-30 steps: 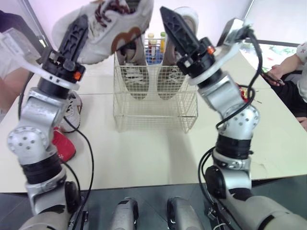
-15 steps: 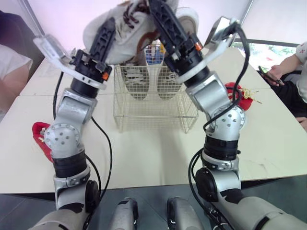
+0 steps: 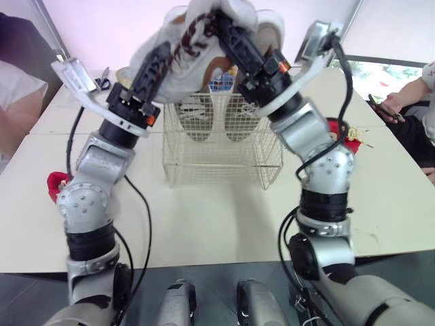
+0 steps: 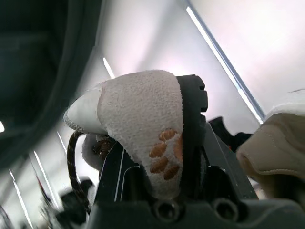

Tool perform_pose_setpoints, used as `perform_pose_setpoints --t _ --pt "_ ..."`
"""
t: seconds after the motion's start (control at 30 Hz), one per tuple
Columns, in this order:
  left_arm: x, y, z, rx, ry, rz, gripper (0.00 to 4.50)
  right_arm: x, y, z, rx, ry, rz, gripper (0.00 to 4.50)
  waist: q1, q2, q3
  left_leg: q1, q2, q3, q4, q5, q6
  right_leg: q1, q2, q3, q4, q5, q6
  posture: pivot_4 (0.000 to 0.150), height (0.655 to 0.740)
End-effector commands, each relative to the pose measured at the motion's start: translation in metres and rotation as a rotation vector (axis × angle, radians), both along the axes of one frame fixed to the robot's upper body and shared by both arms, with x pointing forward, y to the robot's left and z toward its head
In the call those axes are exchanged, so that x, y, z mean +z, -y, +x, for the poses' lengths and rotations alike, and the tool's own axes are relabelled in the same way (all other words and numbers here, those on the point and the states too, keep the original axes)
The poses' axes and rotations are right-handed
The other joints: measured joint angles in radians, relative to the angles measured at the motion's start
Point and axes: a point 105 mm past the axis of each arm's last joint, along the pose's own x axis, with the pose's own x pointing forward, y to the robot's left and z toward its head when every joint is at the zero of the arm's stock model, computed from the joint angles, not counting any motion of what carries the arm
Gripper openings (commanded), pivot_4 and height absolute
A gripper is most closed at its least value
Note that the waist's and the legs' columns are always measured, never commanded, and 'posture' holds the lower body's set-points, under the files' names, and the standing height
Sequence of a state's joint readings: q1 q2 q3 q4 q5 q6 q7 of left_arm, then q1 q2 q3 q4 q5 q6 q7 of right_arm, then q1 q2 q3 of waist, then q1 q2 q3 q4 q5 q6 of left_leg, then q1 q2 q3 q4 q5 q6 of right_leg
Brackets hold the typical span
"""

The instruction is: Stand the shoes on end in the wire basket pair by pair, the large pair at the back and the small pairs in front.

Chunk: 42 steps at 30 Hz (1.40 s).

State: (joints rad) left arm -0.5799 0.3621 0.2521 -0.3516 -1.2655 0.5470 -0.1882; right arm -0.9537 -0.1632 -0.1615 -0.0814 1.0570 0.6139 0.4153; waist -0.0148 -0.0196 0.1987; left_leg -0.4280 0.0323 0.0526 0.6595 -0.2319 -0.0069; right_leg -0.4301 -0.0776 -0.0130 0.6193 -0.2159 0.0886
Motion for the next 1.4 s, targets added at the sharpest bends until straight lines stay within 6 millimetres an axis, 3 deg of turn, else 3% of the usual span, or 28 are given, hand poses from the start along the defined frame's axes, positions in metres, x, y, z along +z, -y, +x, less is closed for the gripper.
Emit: perform_pose_setpoints --t 0.03,0.2,0.37,0.53,0.73,0.87,1.1,1.13,1.2,1.33,1.4 --pt "-0.02 0.016 -0.013 0.041 0.009 0.253 3.18 0.026 0.019 -0.01 -0.035 0.247 -0.115 0.63 0.001 0.0 0.0 0.0 0.0 0.0 -0.001 0.0 0.0 0.0 0.0 0.0 -0.001 0.0 0.0 0.15 0.74" --pt "-0.027 0.008 -0.029 0.118 -0.01 0.298 3.18 0.036 0.046 0.008 -0.138 0.375 -0.282 0.63 0.001 0.0 0.0 0.0 0.0 0.002 -0.009 0.0 0.0 -0.002 0.0 0.001 -0.005 0.0 0.0 0.15 0.74" --pt "-0.044 0.005 -0.046 0.157 -0.064 0.358 3.18 0.022 0.072 0.027 -0.217 0.442 -0.54 0.63 0.001 0.0 0.0 0.0 0.0 0.002 -0.014 0.0 0.0 -0.004 0.0 0.001 -0.005 0.0 0.001 0.15 0.74" --pt "-0.062 -0.001 -0.049 0.201 -0.103 0.47 3.18 0.014 0.086 0.039 -0.243 0.455 -0.652 0.63 -0.003 0.0 0.0 0.0 0.0 0.004 -0.012 0.0 0.0 -0.005 0.0 0.001 -0.005 0.0 0.0 0.15 0.74" --pt "-0.071 0.002 -0.055 0.159 -0.118 0.529 3.18 -0.001 0.087 0.049 -0.224 0.456 -0.751 0.63 0.001 0.0 0.0 0.001 0.0 0.004 -0.011 0.0 0.0 -0.004 -0.001 0.002 -0.005 0.0 0.0 0.15 0.74" --pt "-0.075 -0.002 -0.052 0.171 -0.131 0.534 3.18 -0.026 0.086 0.062 -0.184 0.4 -0.832 0.63 0.001 0.0 0.0 0.001 0.0 0.005 -0.011 0.0 0.0 -0.004 -0.001 0.002 -0.005 0.0 0.0 0.15 0.74" --pt "-0.076 -0.009 -0.046 0.209 -0.137 0.534 3.18 -0.044 0.087 0.072 -0.141 0.319 -0.83 0.63 0.0 0.001 0.001 0.001 0.0 0.005 -0.011 0.0 0.0 -0.005 -0.001 0.002 -0.005 0.0 0.0 0.15 0.74" --pt "-0.077 -0.009 -0.045 0.213 -0.14 0.535 3.25 -0.046 0.088 0.073 -0.14 0.309 -0.833 1.63 0.0 0.001 0.001 0.001 0.0 0.005 -0.011 0.0 0.0 -0.005 -0.001 0.002 -0.005 0.0 0.0 0.15 0.74" --pt "-0.079 -0.01 -0.045 0.218 -0.149 0.529 3.25 -0.048 0.091 0.076 -0.161 0.306 -0.833 2.4 0.0 0.001 0.001 0.001 0.0 0.005 -0.011 0.0 0.0 -0.005 -0.001 0.002 -0.005 0.0 0.0 0.15 0.74" --pt "-0.081 -0.013 -0.046 0.217 -0.16 0.542 3.25 -0.039 0.096 0.074 -0.183 0.327 -0.814 4.38 0.001 0.001 0.001 0.001 0.0 0.005 -0.011 0.0 0.0 -0.005 -0.001 0.002 -0.005 0.0 0.0 0.15 0.74" --pt "-0.083 -0.017 -0.045 0.22 -0.167 0.551 3.25 -0.035 0.098 0.071 -0.172 0.331 -0.807 4.38 0.0 0.001 0.001 0.001 0.0 0.005 -0.011 0.0 0.0 -0.005 -0.001 0.002 -0.005 0.0 0.0 0.15 0.74"
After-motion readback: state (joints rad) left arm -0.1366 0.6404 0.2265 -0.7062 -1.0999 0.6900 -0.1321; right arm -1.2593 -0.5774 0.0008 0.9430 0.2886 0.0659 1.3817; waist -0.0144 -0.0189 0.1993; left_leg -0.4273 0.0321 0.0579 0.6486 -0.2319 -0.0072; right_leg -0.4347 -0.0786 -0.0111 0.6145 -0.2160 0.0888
